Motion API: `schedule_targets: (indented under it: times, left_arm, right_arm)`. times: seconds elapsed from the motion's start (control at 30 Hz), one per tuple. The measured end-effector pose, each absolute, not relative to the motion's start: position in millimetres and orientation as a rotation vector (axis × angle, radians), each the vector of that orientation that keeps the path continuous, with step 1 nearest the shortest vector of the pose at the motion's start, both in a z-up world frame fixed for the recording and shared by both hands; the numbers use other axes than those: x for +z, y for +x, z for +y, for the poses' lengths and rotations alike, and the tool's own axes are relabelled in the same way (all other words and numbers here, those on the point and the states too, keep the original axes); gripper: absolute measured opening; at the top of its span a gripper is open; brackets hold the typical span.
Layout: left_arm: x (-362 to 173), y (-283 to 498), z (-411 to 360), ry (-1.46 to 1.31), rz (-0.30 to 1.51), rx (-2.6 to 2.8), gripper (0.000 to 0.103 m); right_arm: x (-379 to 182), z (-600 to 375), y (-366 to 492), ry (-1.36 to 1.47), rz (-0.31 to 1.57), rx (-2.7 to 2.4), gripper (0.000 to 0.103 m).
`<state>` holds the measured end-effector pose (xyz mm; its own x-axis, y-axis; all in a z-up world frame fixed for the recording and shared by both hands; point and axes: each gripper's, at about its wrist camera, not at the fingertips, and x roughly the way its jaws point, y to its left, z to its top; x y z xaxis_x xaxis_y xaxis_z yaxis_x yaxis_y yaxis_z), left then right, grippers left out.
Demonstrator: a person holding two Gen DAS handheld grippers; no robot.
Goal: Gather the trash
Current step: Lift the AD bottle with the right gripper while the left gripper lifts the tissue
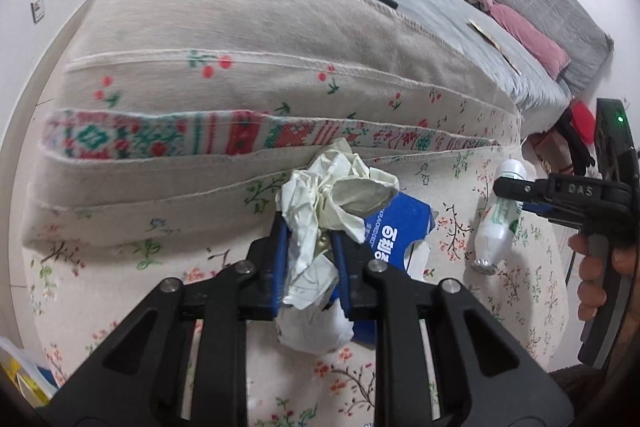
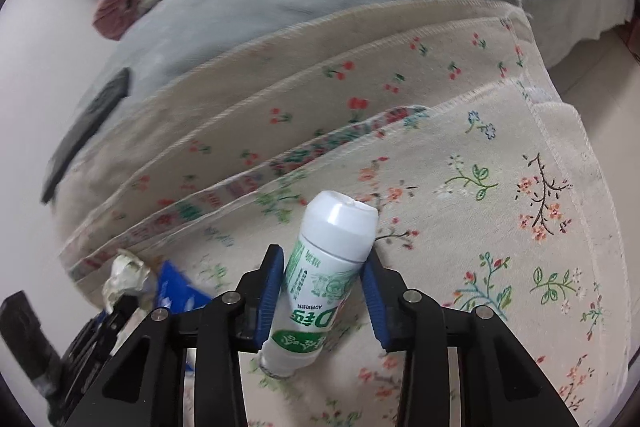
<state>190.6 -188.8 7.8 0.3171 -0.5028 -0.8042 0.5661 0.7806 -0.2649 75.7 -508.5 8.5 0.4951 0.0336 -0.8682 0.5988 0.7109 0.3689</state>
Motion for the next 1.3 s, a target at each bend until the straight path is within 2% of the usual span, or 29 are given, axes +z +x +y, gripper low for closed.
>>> schedule_targets:
  times: [0.53,1.3]
  left_arm:
    - [33,153,-159,0.026,0.993,-0.639,0.022]
    - [39,115,-57,0.03,0.966,-0.532,0.022]
  right_arm:
    - [45,-465,19,0.634,0.961,-0.277,0.039]
    - [62,-371,36,0.536,0.966,-0.126,0.039]
